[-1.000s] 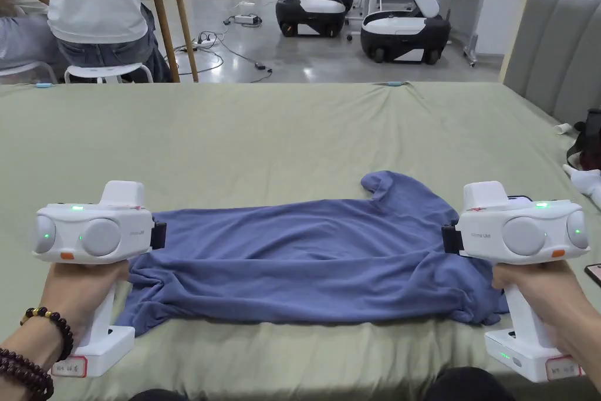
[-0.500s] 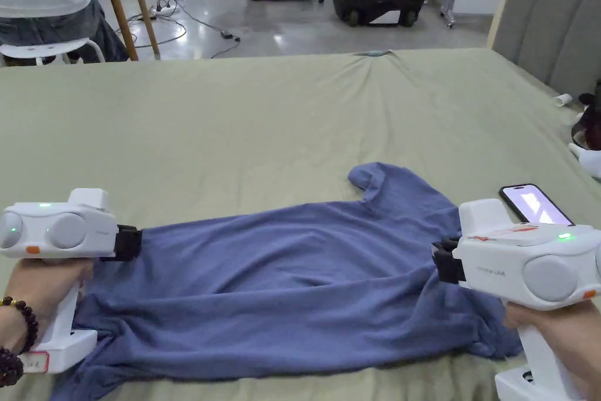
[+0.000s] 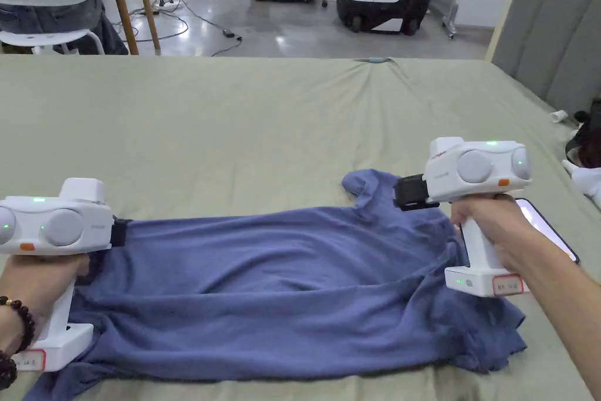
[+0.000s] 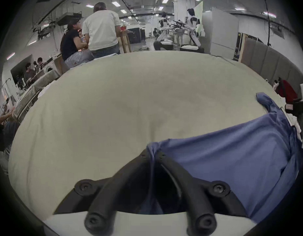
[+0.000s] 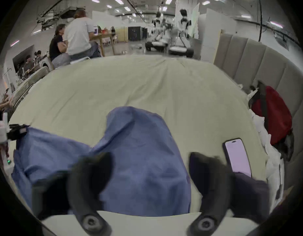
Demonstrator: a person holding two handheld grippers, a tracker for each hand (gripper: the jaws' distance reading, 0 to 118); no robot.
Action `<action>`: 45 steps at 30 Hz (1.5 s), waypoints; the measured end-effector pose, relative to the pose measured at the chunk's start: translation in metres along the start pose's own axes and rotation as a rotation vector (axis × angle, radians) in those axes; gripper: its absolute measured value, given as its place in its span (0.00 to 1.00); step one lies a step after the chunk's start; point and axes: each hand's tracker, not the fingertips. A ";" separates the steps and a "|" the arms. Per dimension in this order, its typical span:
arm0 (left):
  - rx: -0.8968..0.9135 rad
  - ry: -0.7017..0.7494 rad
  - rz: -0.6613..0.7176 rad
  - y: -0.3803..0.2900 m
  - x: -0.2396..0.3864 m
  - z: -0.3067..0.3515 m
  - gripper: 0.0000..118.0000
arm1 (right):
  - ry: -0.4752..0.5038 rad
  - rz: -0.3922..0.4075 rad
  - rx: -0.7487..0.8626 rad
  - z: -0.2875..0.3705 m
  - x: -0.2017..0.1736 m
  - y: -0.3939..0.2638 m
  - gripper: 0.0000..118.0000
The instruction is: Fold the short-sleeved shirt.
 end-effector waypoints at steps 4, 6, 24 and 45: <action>-0.003 -0.004 -0.006 -0.001 -0.002 -0.003 0.01 | -0.079 -0.004 -0.126 -0.038 0.009 0.009 0.65; -0.007 -0.008 -0.006 -0.001 -0.005 -0.006 0.01 | -0.082 -0.019 -0.162 -0.054 0.016 0.006 0.56; 0.103 -0.048 -0.018 -0.019 -0.008 0.103 0.01 | -0.063 0.069 0.064 0.133 -0.012 -0.044 0.01; 0.006 -0.069 -0.035 -0.165 -0.025 0.144 0.01 | -0.031 0.187 -0.146 0.153 0.003 -0.222 0.01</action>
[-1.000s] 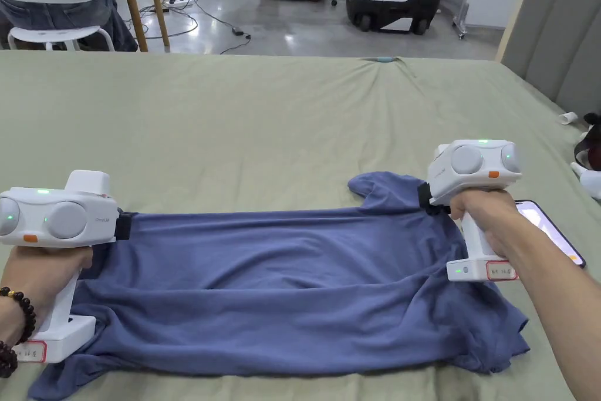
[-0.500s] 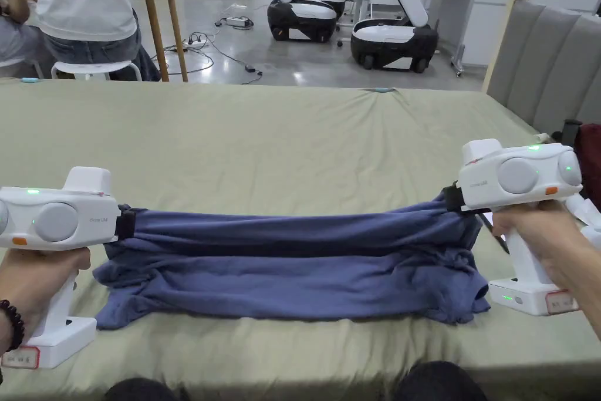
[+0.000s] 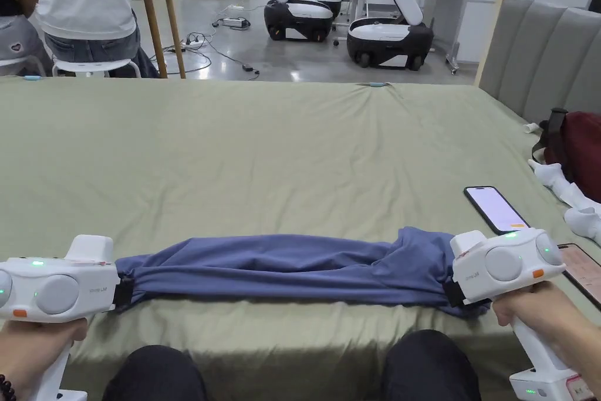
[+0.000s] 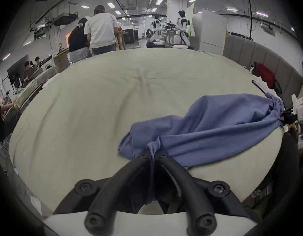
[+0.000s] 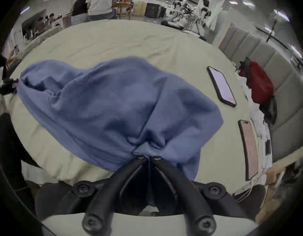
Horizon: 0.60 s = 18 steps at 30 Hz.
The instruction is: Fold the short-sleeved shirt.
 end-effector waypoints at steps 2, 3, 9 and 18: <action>-0.004 0.002 -0.006 0.002 -0.001 -0.001 0.02 | 0.009 -0.002 -0.003 -0.002 0.004 0.001 0.02; -0.005 0.002 -0.005 0.003 -0.001 -0.001 0.06 | 0.015 -0.007 0.003 -0.002 0.005 0.001 0.08; 0.051 0.091 -0.037 0.017 -0.004 0.017 0.77 | -0.011 -0.065 0.171 0.041 0.012 0.000 0.88; 0.150 0.051 -0.009 0.057 0.016 0.036 0.29 | -0.008 -0.052 0.361 0.083 -0.037 0.050 0.42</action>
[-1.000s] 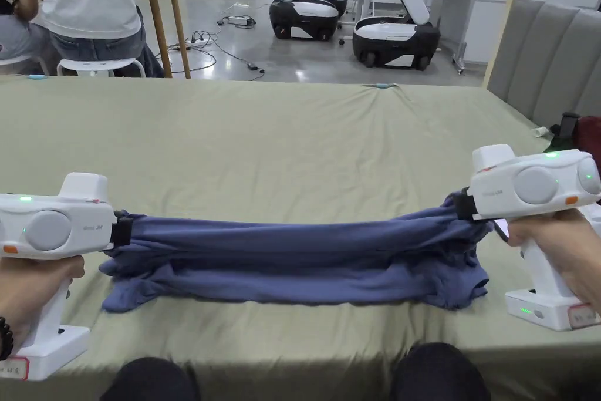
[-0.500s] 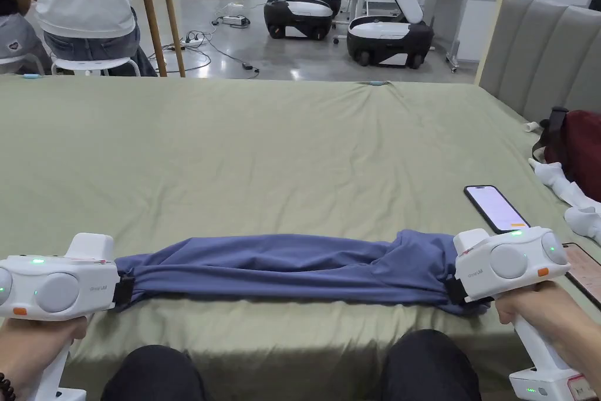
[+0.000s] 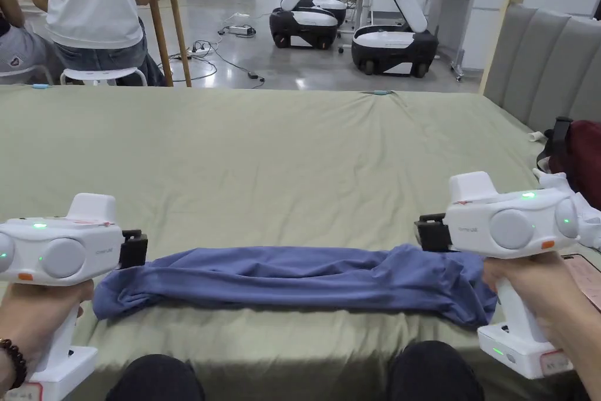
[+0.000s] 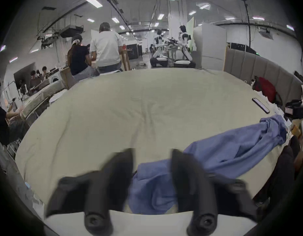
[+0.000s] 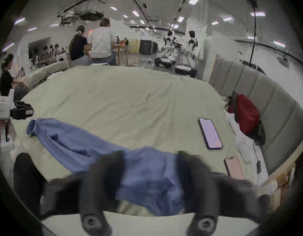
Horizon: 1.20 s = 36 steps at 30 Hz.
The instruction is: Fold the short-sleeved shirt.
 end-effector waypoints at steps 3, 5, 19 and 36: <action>0.006 -0.017 0.019 0.001 0.017 0.009 0.14 | -0.025 -0.026 0.018 -0.010 -0.021 0.006 0.00; 0.014 -0.025 0.033 -0.001 0.022 0.010 0.00 | -0.027 -0.033 0.022 -0.014 -0.031 0.006 0.00; -0.005 -0.252 0.247 -0.033 -0.067 -0.031 0.91 | 0.102 -0.027 -0.001 -0.020 -0.060 -0.007 0.00; 0.007 -0.310 0.187 -0.058 -0.053 -0.051 0.09 | 0.171 -0.019 -0.058 -0.039 -0.081 -0.016 0.00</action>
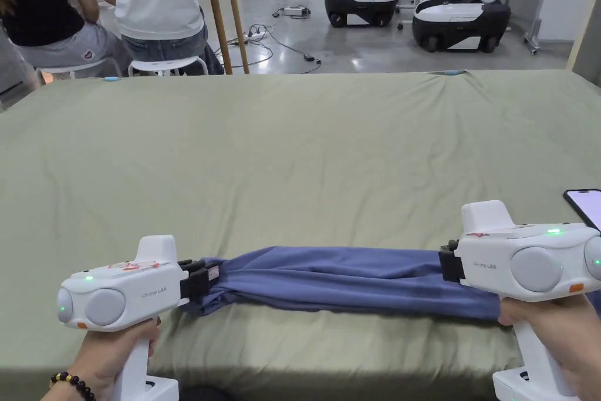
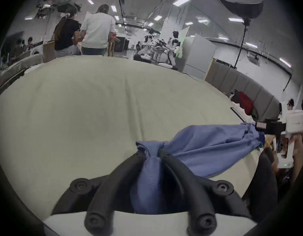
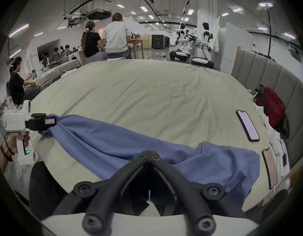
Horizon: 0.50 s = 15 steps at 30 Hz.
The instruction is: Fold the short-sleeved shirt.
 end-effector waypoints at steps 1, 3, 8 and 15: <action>0.010 -0.005 0.014 0.002 -0.003 0.002 0.08 | 0.001 0.000 0.000 -0.001 0.000 0.000 0.00; 0.041 -0.020 0.034 0.009 -0.012 0.011 0.08 | -0.003 -0.001 0.003 0.000 0.000 0.001 0.00; 0.079 0.062 0.021 0.029 -0.037 0.036 0.08 | -0.008 0.001 0.014 0.004 -0.001 0.006 0.00; 0.075 0.262 0.099 0.038 -0.100 0.076 0.08 | -0.003 -0.003 0.036 0.007 -0.007 0.010 0.00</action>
